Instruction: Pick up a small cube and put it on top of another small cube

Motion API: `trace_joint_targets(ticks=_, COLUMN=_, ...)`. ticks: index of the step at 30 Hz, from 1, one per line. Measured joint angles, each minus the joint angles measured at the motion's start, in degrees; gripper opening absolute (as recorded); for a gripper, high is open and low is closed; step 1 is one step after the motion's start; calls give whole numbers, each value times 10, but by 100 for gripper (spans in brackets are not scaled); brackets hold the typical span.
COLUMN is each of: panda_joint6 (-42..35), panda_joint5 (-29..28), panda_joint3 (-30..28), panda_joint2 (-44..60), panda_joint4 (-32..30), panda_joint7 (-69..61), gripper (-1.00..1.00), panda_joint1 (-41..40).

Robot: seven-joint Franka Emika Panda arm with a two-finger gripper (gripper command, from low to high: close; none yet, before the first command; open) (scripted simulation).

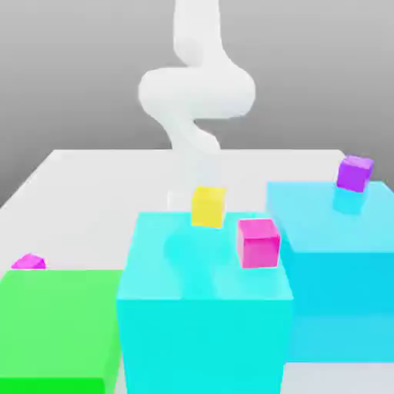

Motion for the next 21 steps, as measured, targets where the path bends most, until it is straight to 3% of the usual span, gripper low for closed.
trace_joint_targets(ticks=12, panda_joint6=130, panda_joint5=82, panda_joint3=-115, panda_joint2=256, panda_joint4=-97, panda_joint7=190, gripper=0, panda_joint1=-132)
trace_joint_targets(ticks=21, panda_joint6=229, panda_joint5=104, panda_joint3=-194, panda_joint2=438, panda_joint4=-170, panda_joint7=357, gripper=0, panda_joint1=-253)
